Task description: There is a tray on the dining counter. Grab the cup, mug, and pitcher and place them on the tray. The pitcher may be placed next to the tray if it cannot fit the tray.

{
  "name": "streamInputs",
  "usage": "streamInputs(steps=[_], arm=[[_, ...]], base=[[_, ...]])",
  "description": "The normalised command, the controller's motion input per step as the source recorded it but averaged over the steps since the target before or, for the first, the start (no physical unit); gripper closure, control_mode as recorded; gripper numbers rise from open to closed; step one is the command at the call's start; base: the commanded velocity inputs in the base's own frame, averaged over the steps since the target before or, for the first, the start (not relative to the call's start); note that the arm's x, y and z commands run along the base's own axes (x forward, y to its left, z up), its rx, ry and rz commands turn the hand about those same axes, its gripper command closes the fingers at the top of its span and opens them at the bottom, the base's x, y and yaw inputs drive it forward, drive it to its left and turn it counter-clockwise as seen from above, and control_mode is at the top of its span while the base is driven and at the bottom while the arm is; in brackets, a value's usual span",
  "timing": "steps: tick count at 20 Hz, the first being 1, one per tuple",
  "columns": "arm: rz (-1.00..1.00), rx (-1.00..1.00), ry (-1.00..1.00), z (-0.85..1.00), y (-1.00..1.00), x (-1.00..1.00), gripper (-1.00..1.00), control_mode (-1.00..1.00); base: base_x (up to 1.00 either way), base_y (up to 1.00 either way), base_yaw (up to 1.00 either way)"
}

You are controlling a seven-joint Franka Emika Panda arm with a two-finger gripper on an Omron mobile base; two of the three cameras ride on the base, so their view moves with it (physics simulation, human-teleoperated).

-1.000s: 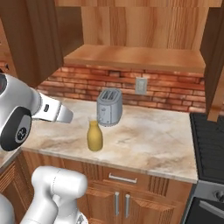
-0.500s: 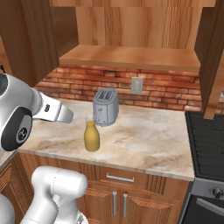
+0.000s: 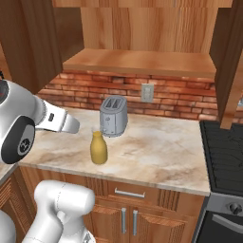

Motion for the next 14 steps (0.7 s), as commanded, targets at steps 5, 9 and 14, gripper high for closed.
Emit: streamInputs(steps=[5,9,14], arm=[[0.0,0.0,0.0,0.0,0.0,0.0,-1.0,1.0],[0.0,0.0,0.0,-0.02,0.0,0.0,-1.0,-1.0],[0.0,0.0,0.1,-0.06,-0.08,0.04,-1.0,-1.0]], base=[[0.0,0.0,0.0],[0.0,0.0,0.0],[0.0,0.0,0.0]])
